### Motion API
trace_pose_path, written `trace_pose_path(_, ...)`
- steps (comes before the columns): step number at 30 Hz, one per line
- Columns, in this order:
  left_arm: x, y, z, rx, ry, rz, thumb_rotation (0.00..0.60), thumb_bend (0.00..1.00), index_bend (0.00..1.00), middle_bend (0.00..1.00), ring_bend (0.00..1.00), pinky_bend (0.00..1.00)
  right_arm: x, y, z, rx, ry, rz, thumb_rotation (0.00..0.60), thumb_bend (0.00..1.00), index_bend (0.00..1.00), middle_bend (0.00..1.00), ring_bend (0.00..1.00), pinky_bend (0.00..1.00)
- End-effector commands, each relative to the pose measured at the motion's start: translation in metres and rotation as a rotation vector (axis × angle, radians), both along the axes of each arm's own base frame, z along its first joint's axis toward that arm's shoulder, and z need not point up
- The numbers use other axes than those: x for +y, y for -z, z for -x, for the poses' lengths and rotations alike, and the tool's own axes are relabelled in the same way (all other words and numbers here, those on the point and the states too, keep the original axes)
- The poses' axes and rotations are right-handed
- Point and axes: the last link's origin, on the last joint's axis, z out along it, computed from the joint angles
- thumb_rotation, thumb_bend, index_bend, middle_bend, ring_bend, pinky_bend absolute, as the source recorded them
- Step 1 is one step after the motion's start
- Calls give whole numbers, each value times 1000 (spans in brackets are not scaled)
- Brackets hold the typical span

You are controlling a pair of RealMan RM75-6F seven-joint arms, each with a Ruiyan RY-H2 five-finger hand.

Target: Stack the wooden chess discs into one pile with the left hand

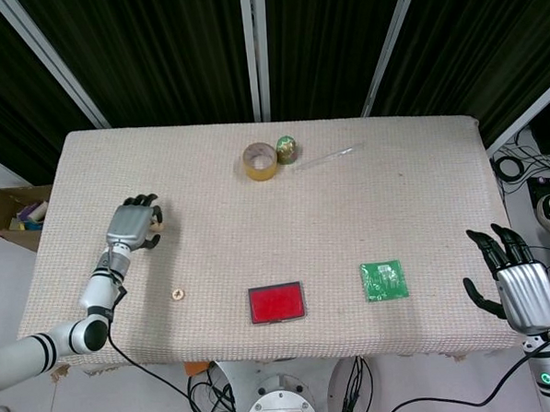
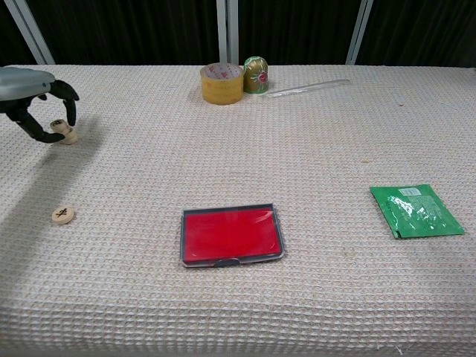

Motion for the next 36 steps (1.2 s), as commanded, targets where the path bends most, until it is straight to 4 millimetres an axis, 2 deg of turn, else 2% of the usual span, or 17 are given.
trace_pose_path(1,-5,-5,-3,-21,17,-12,600,326,422,112,94,164,0,0,0,-1,0,0,600,297,130,219,42,142)
trace_pose_path(6,-27,-21,-6,-48,78,-54,600,300,403,112,94,164,-1,0,0,-1,-5,-2,600,298,130,219,42,141)
trace_pose_path(11,-67,-33,-4,-53,142,-33,600,269,405,112,94,164,-2,2,0,-3,-12,-11,600,297,130,219,42,141)
trace_pose_path(15,-98,-32,-3,-69,165,-8,600,262,421,112,94,164,-1,2,0,-6,-21,-10,600,296,130,219,42,141)
trace_pose_path(19,-123,-22,-2,-69,179,23,600,262,425,112,94,164,3,2,0,-7,-30,-11,600,297,130,219,42,142)
trace_pose_path(27,-138,1,9,-48,145,58,600,272,425,112,94,164,9,-1,1,-8,-36,-5,600,297,130,219,42,141)
trace_pose_path(36,-139,20,0,-95,139,110,600,322,425,111,94,164,13,0,1,-13,-38,1,600,297,130,219,42,142)
